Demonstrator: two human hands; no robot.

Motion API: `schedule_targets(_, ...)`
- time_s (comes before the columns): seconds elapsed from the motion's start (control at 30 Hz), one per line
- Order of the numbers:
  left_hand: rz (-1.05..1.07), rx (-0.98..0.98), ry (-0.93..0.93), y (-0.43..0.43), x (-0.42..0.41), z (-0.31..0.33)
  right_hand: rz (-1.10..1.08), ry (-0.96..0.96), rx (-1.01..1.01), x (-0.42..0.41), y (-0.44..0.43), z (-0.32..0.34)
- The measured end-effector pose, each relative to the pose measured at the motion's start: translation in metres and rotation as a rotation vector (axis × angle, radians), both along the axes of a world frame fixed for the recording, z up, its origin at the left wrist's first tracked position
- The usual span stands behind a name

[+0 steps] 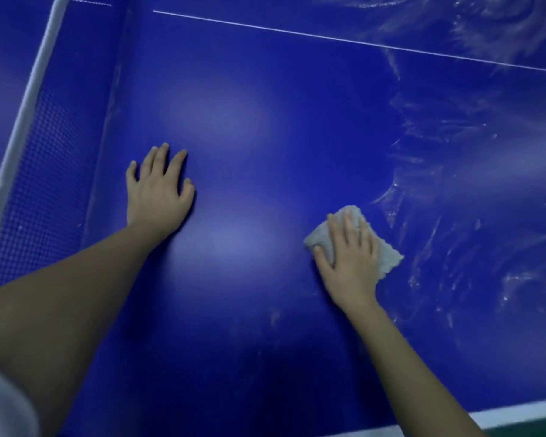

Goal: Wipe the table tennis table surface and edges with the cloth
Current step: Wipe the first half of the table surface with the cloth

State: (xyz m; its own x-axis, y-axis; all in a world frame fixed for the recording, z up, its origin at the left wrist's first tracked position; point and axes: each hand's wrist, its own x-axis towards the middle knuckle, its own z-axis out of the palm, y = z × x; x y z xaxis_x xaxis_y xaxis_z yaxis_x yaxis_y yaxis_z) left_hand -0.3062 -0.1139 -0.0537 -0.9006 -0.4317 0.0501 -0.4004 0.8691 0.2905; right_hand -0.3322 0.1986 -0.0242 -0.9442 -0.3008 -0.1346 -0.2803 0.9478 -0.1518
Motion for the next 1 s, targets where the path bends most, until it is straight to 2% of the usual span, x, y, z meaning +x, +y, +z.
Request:
schedule_targets(0.07, -0.007, 0.002, -0.004, -0.001, 0.000, 0.001, 0.204, -0.028, -0.025, 0.046, -0.019, 0.002)
schedule_targets(0.17, -0.012, 0.006, -0.018, -0.001, 0.000, 0.001, 0.632, -0.058, -0.040, 0.111, -0.043, 0.002)
schedule_targets(0.2, -0.015, 0.007, -0.017, -0.001, 0.000, 0.001, 0.687, -0.071, -0.017, 0.118, -0.044, 0.004)
schedule_targets(0.23, -0.019, 0.008, -0.017, -0.001, 0.000, 0.001, 0.672, -0.054, -0.008, 0.116, -0.041, 0.005)
schedule_targets(0.3, -0.026, 0.008, -0.016, -0.002, 0.000, 0.000, 0.470, 0.023, -0.017, 0.103, -0.026, 0.005)
schedule_targets(0.4, -0.031, 0.005, -0.020, -0.002, 0.000, 0.000, 0.060, -0.047, -0.002, 0.086, 0.003, 0.013)
schedule_targets(0.47, -0.033, 0.000, -0.024, -0.001, 0.000, 0.000, -0.050, -0.066, -0.026, 0.097, -0.001, 0.014)
schedule_targets(0.53, -0.032, -0.003, -0.029, -0.002, -0.001, 0.000, 0.085, -0.077, 0.009, 0.126, -0.025, 0.012)
schedule_targets(0.67, -0.041, -0.001, -0.036, -0.001, 0.000, 0.001, 0.569, -0.063, -0.012, 0.193, -0.062, 0.005)
schedule_targets(0.73, -0.046, -0.003, -0.043, -0.001, 0.000, 0.002, 0.616, -0.077, -0.001, 0.197, -0.046, 0.003)
schedule_targets(0.8, -0.052, -0.002, -0.042, -0.002, 0.000, 0.001, 0.457, -0.049, 0.032, 0.186, -0.015, 0.001)
schedule_targets(0.93, -0.064, -0.001, -0.047, -0.003, 0.000, -0.001, -0.202, -0.064, -0.121, 0.165, 0.051, 0.007)
schedule_targets(1.0, -0.066, 0.001, -0.043, -0.003, -0.001, 0.000, -0.307, -0.048, -0.109, 0.174, 0.047, 0.004)
